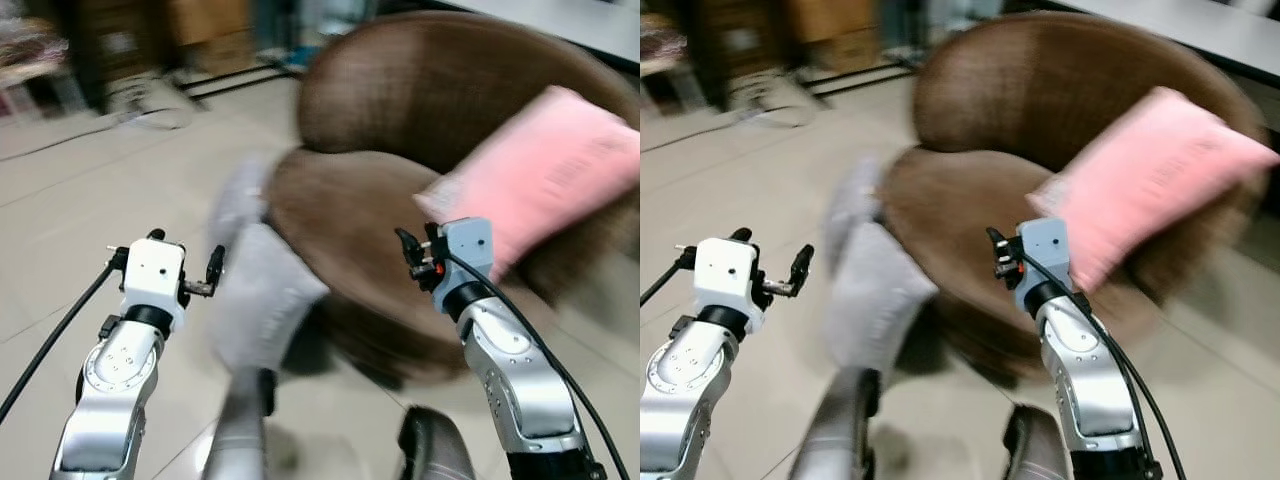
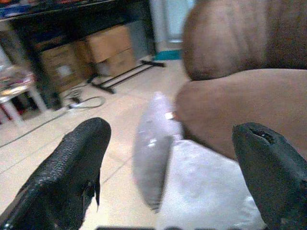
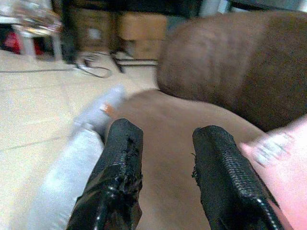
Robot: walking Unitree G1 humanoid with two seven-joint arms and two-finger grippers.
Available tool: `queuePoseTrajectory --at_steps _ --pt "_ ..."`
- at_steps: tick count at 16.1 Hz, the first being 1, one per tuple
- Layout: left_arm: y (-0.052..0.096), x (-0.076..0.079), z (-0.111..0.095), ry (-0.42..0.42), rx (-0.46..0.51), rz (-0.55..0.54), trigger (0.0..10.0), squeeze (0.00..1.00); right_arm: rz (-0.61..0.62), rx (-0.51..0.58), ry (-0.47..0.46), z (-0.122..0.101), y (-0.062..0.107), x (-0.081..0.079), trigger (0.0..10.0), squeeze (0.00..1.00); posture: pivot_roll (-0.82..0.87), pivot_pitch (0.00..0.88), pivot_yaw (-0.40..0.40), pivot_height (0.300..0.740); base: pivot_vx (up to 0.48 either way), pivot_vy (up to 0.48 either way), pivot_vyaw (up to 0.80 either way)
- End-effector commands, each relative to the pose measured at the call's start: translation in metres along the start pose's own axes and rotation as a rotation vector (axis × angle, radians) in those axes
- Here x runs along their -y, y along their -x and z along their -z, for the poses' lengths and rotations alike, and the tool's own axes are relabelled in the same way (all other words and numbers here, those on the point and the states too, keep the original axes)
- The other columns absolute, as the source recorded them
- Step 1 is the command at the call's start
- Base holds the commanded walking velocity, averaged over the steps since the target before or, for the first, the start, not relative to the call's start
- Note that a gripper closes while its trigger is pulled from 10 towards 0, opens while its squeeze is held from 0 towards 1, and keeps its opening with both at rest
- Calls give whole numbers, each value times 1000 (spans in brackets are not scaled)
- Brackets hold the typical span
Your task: Move the pillow to the sofa from floor
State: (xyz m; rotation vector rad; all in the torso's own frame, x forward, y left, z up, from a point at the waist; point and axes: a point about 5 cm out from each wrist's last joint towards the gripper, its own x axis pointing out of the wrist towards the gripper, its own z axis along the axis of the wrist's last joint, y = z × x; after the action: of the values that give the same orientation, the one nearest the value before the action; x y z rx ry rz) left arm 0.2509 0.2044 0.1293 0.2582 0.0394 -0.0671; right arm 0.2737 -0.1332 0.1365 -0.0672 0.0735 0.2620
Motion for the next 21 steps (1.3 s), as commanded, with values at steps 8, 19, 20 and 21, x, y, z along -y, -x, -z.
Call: queuePoseTrajectory --at_steps 8,19,20,21 --pt "2 4 -1 22 21 -18 10000 0 -81 26 23 -4 4 4 10000 0 9 0 -95 572 218 0 800" --pt "2 2 -1 14 21 -19 10000 0 -88 10 20 3 6 10 10000 0 9 0 -80 572 251 0 693" --pt "2 2 -1 14 22 -21 10000 0 -67 -4 15 5 5 11 10000 0 9 0 -80 572 251 0 0" --pt "2 1 -2 15 23 -23 10000 0 -56 -7 8 7 6 11 10000 0 9 0 -83 572 247 0 0"
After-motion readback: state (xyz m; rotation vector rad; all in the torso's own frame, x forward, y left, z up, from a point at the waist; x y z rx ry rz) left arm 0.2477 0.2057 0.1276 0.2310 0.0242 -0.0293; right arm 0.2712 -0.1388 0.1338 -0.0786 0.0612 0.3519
